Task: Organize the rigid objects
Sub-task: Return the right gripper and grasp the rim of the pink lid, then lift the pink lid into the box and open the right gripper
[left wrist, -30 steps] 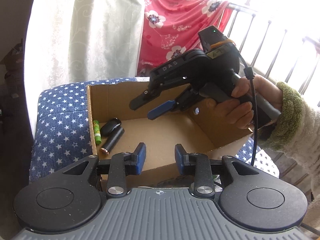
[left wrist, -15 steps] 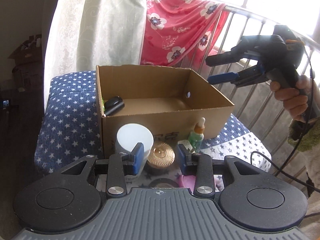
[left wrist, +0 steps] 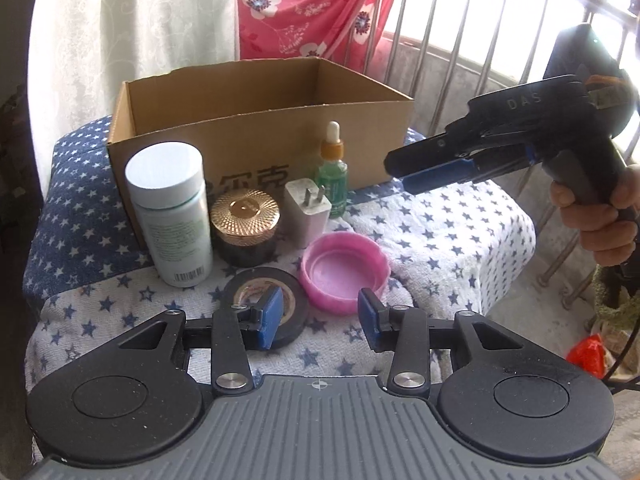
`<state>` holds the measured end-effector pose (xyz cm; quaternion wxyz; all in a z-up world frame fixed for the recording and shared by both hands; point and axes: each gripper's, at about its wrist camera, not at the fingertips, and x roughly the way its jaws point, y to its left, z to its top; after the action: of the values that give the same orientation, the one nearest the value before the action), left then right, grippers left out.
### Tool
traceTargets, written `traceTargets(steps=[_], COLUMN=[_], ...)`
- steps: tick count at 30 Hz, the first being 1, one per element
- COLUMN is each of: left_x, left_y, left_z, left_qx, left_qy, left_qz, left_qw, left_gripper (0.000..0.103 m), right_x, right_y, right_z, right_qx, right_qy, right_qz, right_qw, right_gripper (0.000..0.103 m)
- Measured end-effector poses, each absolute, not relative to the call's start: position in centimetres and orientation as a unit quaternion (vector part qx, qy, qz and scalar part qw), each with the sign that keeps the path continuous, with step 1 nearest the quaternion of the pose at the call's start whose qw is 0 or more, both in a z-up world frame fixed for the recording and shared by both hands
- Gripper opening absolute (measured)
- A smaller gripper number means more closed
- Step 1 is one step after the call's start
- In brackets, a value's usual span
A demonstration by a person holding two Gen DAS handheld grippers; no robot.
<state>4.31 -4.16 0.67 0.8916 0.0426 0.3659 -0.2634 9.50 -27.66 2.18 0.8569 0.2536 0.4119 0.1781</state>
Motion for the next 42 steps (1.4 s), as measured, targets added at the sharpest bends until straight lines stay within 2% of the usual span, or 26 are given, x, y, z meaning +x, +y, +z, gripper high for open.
traceTargets(steps=[2, 3, 9, 13, 25, 30, 37, 42], left_x=[4.2, 4.2, 4.6, 4.9, 5.8, 5.9, 5.0, 3.5], left_y=[-5.3, -5.8, -7.9, -8.5, -9.0, -9.4, -9.3, -8.9], left_z=[0.1, -0.2, -1.7, -2.3, -2.8, -3.1, -2.4, -0.1], left_qx=[0.064, 0.075, 0.103, 0.109, 0.103, 0.108, 0.099, 0.097], left_qy=[0.365, 0.366, 0.383, 0.387, 0.401, 0.403, 0.390, 0.351], left_qz=[-0.267, -0.270, -0.280, -0.270, -0.262, -0.249, -0.248, -0.256], left_qw=[0.890, 0.888, 0.874, 0.875, 0.872, 0.874, 0.881, 0.896], left_gripper=[0.052, 0.052, 0.052, 0.052, 0.052, 0.051, 0.048, 0.048], right_x=[9.2, 9.2, 9.5, 9.9, 10.7, 10.4, 8.9, 7.0], right_y=[-27.3, -27.1, -25.6, -24.7, -24.0, -24.4, -24.8, -24.4], right_z=[1.4, 1.0, -0.3, -0.9, -2.5, -2.5, -1.7, 1.2], right_qx=[0.241, 0.233, 0.174, 0.142, 0.103, 0.103, 0.113, 0.100], right_qy=[0.419, 0.421, 0.430, 0.437, 0.448, 0.442, 0.432, 0.403], right_qz=[0.174, 0.173, 0.165, 0.163, 0.162, 0.155, 0.145, 0.133], right_qw=[0.858, 0.859, 0.870, 0.873, 0.873, 0.877, 0.883, 0.900], right_gripper=[0.054, 0.053, 0.045, 0.032, 0.021, 0.009, 0.007, 0.007])
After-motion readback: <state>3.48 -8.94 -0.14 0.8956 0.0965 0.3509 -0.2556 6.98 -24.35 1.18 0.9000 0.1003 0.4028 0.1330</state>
